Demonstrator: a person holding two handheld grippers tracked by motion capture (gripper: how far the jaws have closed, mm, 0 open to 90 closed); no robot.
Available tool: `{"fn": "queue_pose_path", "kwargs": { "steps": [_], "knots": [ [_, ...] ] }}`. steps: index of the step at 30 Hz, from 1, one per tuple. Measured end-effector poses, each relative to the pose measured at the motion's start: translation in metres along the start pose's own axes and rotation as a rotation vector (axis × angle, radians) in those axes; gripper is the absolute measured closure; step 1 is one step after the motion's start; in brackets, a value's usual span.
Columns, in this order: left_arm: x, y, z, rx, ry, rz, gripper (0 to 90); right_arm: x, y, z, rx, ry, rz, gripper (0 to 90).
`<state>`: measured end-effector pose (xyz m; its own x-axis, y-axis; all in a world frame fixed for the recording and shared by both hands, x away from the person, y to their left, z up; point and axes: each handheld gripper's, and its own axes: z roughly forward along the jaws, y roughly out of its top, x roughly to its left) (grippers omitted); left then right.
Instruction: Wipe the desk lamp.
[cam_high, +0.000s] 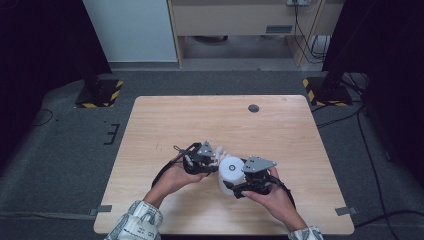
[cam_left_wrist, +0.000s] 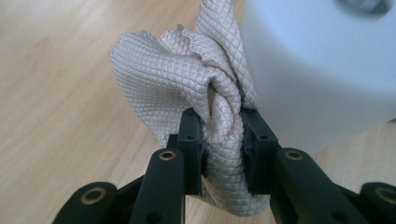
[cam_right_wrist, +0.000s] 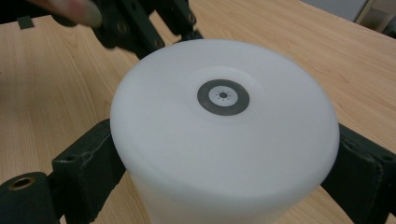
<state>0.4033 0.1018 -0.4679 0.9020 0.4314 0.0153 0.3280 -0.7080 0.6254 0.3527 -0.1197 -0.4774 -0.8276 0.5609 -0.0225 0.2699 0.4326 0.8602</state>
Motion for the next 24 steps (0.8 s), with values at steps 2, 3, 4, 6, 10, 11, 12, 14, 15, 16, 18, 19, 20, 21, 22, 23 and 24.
{"fn": "queue_pose_path", "kwargs": {
  "steps": [2, 3, 4, 6, 10, 11, 12, 14, 15, 16, 18, 19, 20, 21, 22, 23, 24],
  "knots": [
    [-0.001, -0.004, 0.006, 0.010, -0.002, -0.010, 71.7, -0.001, 0.000, 0.000, 0.000, -0.002, -0.001, 9.0],
    [-0.001, -0.006, 0.009, 0.015, -0.005, -0.013, 71.7, -0.001, 0.000, 0.000, 0.000, -0.004, 0.001, 9.0],
    [-0.002, -0.008, 0.012, 0.019, -0.005, -0.016, 71.6, -0.001, 0.000, 0.000, 0.000, -0.005, -0.001, 9.0],
    [-0.003, -0.010, 0.016, 0.032, -0.003, -0.011, 71.7, -0.001, 0.000, -0.001, 0.000, -0.006, 0.000, 9.0],
    [-0.004, -0.012, 0.017, 0.030, 0.001, -0.016, 71.6, -0.001, 0.000, -0.001, 0.002, -0.009, -0.001, 8.9],
    [-0.005, -0.012, 0.016, 0.030, 0.001, -0.016, 71.6, -0.001, 0.000, 0.000, 0.002, -0.010, -0.001, 8.9],
    [-0.006, -0.011, 0.014, 0.029, 0.003, -0.016, 71.6, -0.001, 0.000, 0.000, 0.003, -0.010, -0.001, 8.9],
    [-0.007, -0.010, 0.010, 0.025, 0.005, -0.007, 71.6, -0.002, 0.000, -0.001, 0.004, -0.010, 0.000, 8.9],
    [-0.008, -0.008, 0.007, 0.016, 0.006, -0.010, 71.6, -0.002, 0.000, -0.001, 0.005, -0.014, 0.004, 8.9],
    [-0.009, -0.007, 0.005, 0.010, 0.006, -0.010, 71.6, -0.002, 0.000, -0.001, 0.005, -0.014, 0.004, 8.9],
    [-0.009, -0.003, -0.004, -0.015, 0.010, -0.008, 71.5, -0.003, -0.001, -0.001, 0.005, -0.019, 0.006, 8.9],
    [-0.009, 0.000, -0.008, -0.029, 0.013, -0.010, 71.5, -0.004, -0.001, -0.001, 0.005, -0.023, 0.009, 8.9],
    [-0.009, 0.002, -0.013, -0.040, 0.015, -0.010, 71.5, -0.004, -0.001, -0.001, 0.004, -0.025, 0.009, 8.9],
    [-0.010, 0.005, -0.017, -0.055, 0.019, -0.012, 71.5, -0.005, -0.001, -0.001, 0.004, -0.027, 0.010, 8.9],
    [-0.010, 0.007, -0.020, -0.061, 0.022, -0.010, 71.5, -0.005, -0.001, -0.001, 0.005, -0.029, 0.012, 8.9],
    [-0.010, 0.010, -0.025, -0.071, 0.025, -0.006, 71.5, -0.005, -0.001, -0.001, 0.006, -0.031, 0.015, 8.9],
    [-0.010, 0.012, -0.027, -0.079, 0.029, -0.004, 71.5, -0.006, -0.001, -0.001, 0.005, -0.034, 0.015, 8.9]
  ]
}}
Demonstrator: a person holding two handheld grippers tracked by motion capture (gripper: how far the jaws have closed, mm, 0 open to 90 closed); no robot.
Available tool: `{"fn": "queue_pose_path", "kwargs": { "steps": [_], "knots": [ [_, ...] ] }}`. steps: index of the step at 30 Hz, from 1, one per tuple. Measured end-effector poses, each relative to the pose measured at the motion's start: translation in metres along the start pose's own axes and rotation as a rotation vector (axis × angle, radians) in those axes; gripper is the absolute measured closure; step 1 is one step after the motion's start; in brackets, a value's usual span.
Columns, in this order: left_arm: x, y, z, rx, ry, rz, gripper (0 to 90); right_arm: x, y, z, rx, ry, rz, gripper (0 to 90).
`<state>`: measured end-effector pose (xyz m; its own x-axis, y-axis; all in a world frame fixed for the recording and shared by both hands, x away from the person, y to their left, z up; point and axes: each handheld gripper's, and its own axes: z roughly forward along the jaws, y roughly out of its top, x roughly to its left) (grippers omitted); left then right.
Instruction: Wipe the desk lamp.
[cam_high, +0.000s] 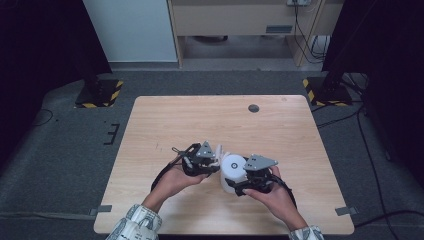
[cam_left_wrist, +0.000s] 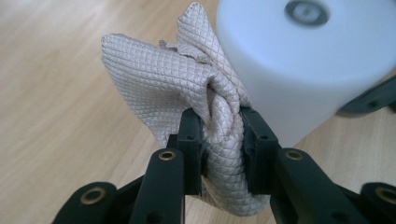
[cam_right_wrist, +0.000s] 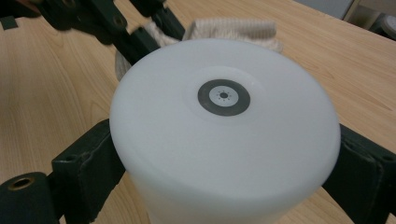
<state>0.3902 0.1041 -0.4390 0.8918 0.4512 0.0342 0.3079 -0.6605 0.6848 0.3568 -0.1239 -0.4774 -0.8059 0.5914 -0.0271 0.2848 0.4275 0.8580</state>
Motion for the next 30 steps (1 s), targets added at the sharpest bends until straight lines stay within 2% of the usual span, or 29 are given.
{"fn": "queue_pose_path", "kwargs": {
  "steps": [3, 8, 14, 19, 24, 30],
  "knots": [
    [-0.001, 0.004, -0.004, -0.006, 0.008, 0.005, 71.5, -0.001, 0.000, 0.000, 0.000, -0.004, 0.003, 8.9],
    [-0.002, -0.001, 0.002, -0.005, 0.001, -0.006, 71.5, -0.001, 0.000, 0.000, 0.001, -0.007, 0.005, 8.9],
    [-0.002, -0.016, 0.022, 0.038, -0.021, -0.021, 71.5, -0.003, 0.000, 0.000, 0.000, -0.008, 0.003, 8.9],
    [-0.009, -0.026, 0.035, 0.082, -0.021, -0.005, 71.6, -0.003, -0.001, -0.001, -0.002, -0.010, 0.004, 8.9],
    [-0.010, -0.026, 0.031, 0.069, -0.026, -0.011, 71.5, -0.003, -0.001, 0.000, -0.002, -0.016, 0.001, 8.8],
    [-0.011, -0.015, 0.014, 0.022, -0.018, -0.003, 71.5, -0.004, -0.001, 0.000, -0.001, -0.020, 0.006, 8.8]
  ]
}}
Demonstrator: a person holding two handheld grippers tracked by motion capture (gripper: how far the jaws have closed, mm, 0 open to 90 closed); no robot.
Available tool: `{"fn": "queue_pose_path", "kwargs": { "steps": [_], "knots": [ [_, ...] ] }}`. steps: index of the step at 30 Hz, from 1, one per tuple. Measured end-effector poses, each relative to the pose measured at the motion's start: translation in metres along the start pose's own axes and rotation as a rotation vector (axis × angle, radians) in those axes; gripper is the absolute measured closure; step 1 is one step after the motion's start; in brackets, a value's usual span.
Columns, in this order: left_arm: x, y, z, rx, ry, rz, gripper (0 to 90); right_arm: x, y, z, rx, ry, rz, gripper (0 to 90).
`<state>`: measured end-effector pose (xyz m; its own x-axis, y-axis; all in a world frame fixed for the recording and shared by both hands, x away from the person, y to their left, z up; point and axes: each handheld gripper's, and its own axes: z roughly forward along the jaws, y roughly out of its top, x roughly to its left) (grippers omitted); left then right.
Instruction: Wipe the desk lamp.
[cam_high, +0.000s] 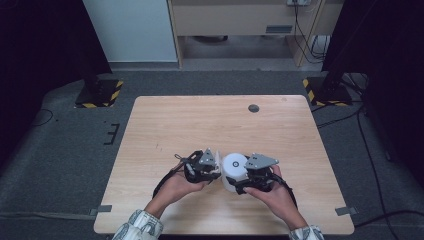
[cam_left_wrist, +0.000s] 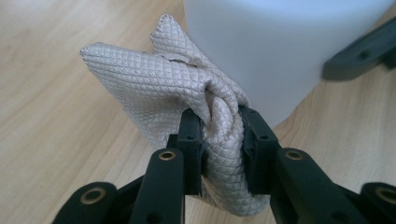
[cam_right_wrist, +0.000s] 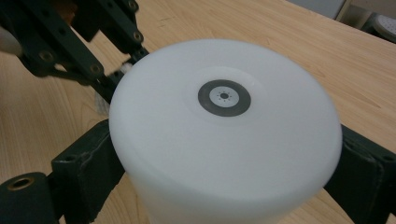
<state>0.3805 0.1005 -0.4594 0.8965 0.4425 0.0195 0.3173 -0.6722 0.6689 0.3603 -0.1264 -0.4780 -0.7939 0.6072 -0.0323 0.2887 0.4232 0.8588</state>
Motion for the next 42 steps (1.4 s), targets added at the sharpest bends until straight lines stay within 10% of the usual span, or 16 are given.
{"fn": "queue_pose_path", "kwargs": {
  "steps": [8, 25, 42],
  "knots": [
    [-0.001, 0.013, -0.016, -0.054, 0.016, 0.004, 71.4, -0.004, 0.001, 0.001, 0.001, -0.019, 0.014, 8.8],
    [-0.001, -0.010, 0.025, 0.024, 0.001, -0.029, 71.4, -0.007, 0.001, 0.002, 0.003, -0.028, 0.016, 8.8],
    [-0.015, 0.010, -0.018, -0.107, -0.002, 0.002, 71.4, -0.009, 0.001, 0.001, 0.008, -0.041, 0.024, 8.8]
  ]
}}
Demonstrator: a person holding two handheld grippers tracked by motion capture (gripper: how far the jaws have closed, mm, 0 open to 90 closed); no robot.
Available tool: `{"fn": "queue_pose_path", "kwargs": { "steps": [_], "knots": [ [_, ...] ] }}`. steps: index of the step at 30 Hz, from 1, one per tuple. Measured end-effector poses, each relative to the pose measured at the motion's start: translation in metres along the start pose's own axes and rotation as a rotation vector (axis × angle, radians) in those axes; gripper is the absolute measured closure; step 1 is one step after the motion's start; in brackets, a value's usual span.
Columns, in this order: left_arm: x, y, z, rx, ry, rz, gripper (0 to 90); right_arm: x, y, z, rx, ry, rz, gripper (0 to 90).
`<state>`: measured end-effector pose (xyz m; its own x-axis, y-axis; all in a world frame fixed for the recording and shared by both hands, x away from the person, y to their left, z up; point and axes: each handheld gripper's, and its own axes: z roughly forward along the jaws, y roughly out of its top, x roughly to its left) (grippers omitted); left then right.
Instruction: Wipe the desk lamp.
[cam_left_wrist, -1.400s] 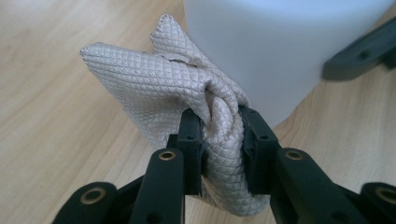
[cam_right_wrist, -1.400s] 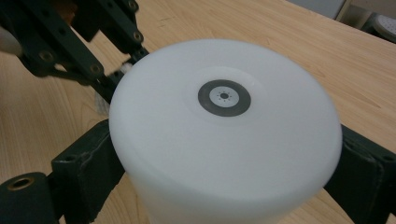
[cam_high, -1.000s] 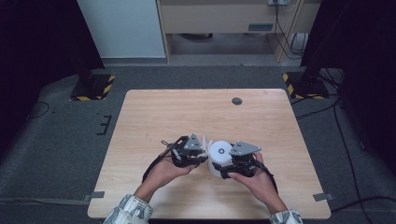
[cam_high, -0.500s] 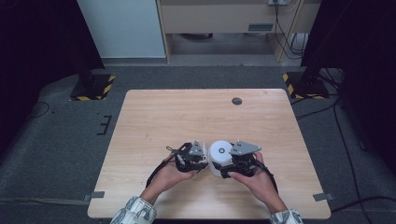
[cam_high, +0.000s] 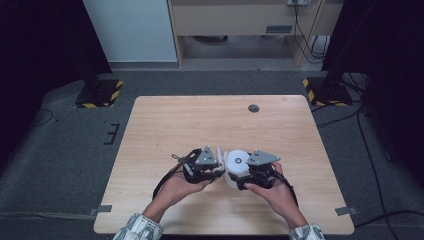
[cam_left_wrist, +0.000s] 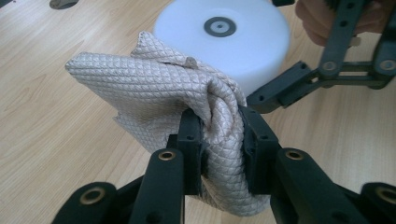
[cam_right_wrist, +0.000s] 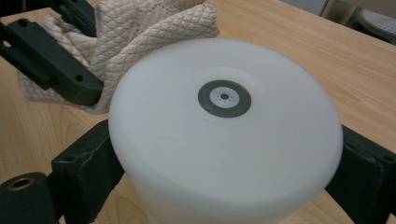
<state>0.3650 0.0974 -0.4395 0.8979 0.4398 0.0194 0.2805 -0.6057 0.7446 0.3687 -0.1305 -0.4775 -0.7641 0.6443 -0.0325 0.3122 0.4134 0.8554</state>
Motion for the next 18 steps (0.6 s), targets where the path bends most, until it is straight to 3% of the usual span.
{"fn": "queue_pose_path", "kwargs": {
  "steps": [8, 18],
  "knots": [
    [0.003, -0.011, 0.017, 0.030, 0.002, -0.022, 71.4, 0.000, 0.000, 0.000, -0.001, 0.002, 0.001, 8.8],
    [0.004, -0.026, 0.042, 0.107, 0.006, -0.018, 71.4, -0.001, 0.000, -0.001, 0.002, -0.003, 0.001, 8.8]
  ]
}}
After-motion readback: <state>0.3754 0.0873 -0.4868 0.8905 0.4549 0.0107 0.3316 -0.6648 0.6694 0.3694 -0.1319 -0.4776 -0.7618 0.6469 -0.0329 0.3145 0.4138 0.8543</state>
